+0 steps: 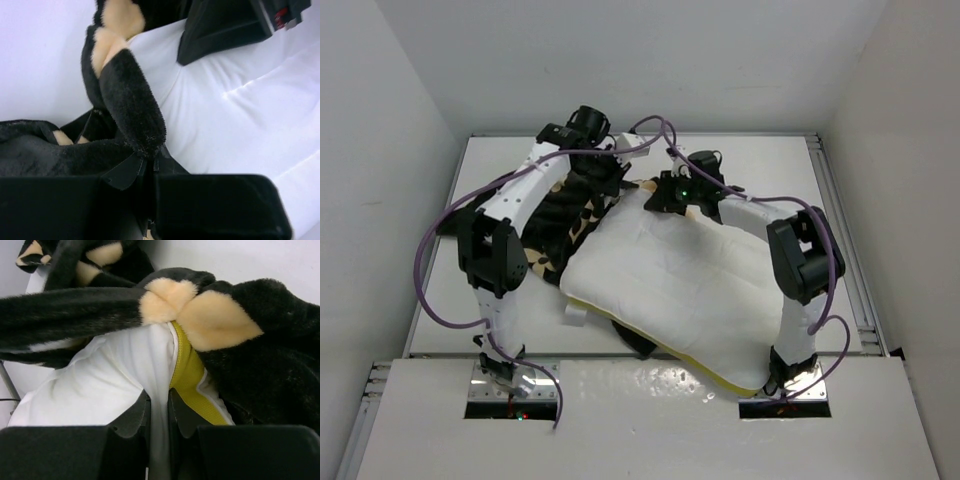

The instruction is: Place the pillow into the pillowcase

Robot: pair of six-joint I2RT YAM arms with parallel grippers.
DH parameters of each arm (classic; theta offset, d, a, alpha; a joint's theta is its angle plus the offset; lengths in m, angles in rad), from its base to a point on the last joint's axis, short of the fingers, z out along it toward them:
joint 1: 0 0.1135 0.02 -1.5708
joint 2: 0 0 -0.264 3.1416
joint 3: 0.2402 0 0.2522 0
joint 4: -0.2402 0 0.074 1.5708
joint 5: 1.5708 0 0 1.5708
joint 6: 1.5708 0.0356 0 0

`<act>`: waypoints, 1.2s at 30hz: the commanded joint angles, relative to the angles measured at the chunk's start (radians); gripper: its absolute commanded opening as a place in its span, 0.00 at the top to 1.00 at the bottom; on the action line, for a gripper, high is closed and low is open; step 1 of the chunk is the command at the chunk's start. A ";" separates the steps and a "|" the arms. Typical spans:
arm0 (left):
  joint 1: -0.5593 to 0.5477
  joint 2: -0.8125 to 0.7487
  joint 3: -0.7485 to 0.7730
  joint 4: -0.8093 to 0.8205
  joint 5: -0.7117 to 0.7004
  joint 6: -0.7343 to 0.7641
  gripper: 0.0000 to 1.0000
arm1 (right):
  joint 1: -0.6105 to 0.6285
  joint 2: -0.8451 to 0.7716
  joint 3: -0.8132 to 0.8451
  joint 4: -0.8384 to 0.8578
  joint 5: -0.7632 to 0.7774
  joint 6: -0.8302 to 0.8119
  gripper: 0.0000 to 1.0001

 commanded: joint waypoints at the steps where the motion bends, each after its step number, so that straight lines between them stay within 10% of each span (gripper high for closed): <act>1: -0.037 -0.059 -0.012 0.041 0.071 -0.001 0.99 | 0.034 -0.041 -0.006 0.121 0.015 0.018 0.88; 8: -0.057 -0.062 -0.069 0.099 0.025 -0.033 0.81 | 0.045 -0.079 -0.055 0.278 -0.040 0.050 0.83; 14: -0.042 -0.062 -0.075 0.254 -0.206 -0.181 0.81 | 0.108 -0.111 -0.101 0.209 -0.152 -0.064 0.83; 19: -0.028 -0.066 -0.032 0.255 -0.123 -0.202 0.81 | 0.111 -0.119 -0.149 0.342 -0.200 0.051 0.84; 36: -0.087 -0.132 -0.124 0.046 0.054 -0.002 1.00 | -0.010 0.025 -0.039 0.369 0.206 0.307 0.92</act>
